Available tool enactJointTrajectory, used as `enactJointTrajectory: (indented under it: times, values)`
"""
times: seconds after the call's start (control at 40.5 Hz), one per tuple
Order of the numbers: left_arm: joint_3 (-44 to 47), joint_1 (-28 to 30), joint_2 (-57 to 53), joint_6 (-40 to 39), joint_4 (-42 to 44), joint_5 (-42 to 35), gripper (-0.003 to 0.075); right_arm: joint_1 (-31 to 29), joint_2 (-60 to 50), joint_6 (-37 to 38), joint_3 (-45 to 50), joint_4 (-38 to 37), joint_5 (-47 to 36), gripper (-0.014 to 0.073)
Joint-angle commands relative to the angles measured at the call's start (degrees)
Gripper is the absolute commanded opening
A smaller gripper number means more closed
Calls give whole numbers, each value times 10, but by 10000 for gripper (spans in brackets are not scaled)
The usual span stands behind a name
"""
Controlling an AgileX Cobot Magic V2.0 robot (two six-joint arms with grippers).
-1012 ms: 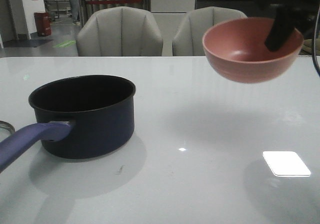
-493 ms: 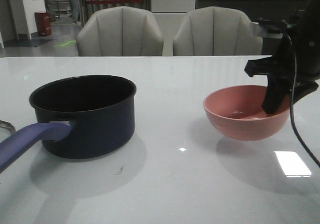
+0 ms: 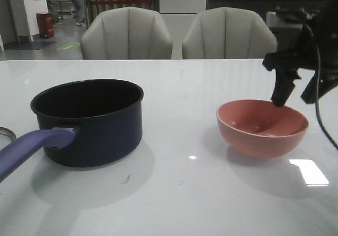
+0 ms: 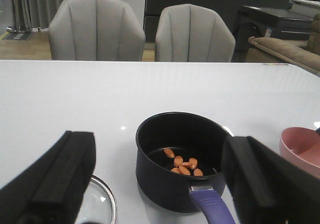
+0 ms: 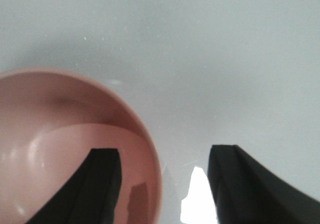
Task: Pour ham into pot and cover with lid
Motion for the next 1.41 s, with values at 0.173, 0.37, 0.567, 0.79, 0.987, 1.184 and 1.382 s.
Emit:
enactJointTrajectory:
  times: [0.173,0.37,0.567,0.79,0.987,1.184,1.382]
  values:
    - [-14,-4,8,-1,-4,-49,552,14,-225,-6,34,-13,-88,493]
    - [-14,-6,8,-1,-4,-49,552,41,-352,-6,103,-13,-145,493]
    - [-14,-6,8,-1,-4,-49,552,59,-492,-6,221,-6,-222,493]
    - [-14,-6,8,-1,-4,-50,552,73,-669,-5,401,19,-343,493]
    - [-14,-6,8,-1,-4,-50,552,73,-792,-5,519,26,-393,493]
    - [-14,-6,8,-1,-4,-50,552,73,-833,-5,566,26,-394,480]
    - [-14,-6,8,-1,-4,-50,552,73,-833,-5,572,26,-382,178]
